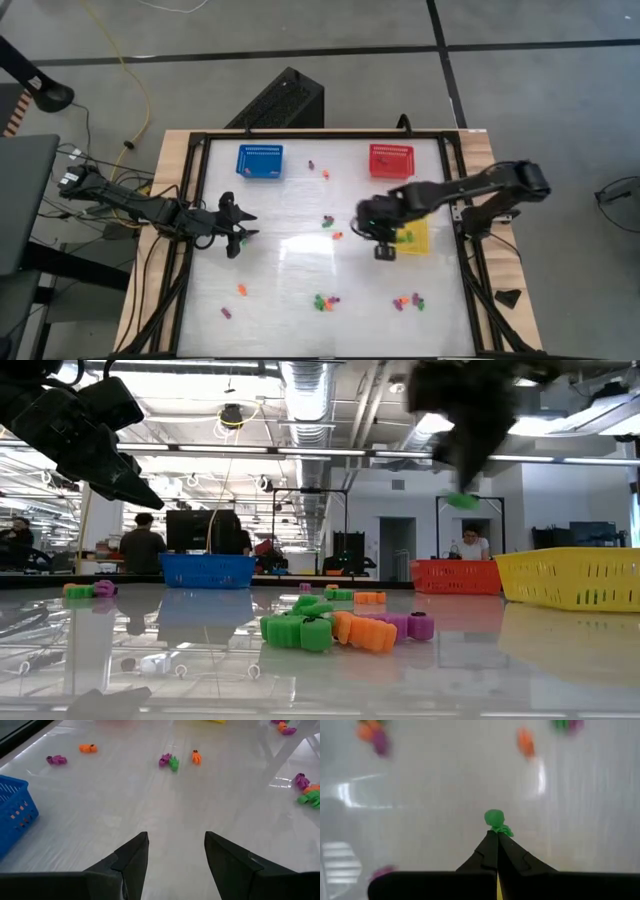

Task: Sort Halloween decoration
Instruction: Put the green skeleton toy into the yellow bin

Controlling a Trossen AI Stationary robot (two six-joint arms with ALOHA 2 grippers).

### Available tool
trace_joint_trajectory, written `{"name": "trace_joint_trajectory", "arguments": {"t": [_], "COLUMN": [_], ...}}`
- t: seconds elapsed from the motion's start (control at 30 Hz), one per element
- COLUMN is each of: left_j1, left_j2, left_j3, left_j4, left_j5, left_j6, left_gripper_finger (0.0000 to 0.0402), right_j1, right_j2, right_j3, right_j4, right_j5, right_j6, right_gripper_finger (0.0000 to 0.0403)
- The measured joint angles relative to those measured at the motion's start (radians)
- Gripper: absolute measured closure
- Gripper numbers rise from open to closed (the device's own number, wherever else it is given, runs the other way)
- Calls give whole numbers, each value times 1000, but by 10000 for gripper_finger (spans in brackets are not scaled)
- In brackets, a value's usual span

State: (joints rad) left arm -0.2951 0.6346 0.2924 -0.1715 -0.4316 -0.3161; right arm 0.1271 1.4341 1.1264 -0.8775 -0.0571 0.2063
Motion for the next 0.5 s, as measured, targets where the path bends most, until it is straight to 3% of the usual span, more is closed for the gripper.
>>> {"name": "trace_joint_trajectory", "arguments": {"t": [0.23,0.5], "left_j1": [0,0], "left_j2": [0,0], "left_j3": [0,0], "left_j4": [6,15], "left_j5": [-1,-2], "left_j6": [-5,-35], "left_gripper_finger": [219,219], "right_j1": [90,120], "right_j2": [-182,-317], "right_j3": [-235,-353], "right_j4": [-2,-8], "right_j5": [152,273], "right_j6": [260,431], "right_gripper_finger": [381,369]}}
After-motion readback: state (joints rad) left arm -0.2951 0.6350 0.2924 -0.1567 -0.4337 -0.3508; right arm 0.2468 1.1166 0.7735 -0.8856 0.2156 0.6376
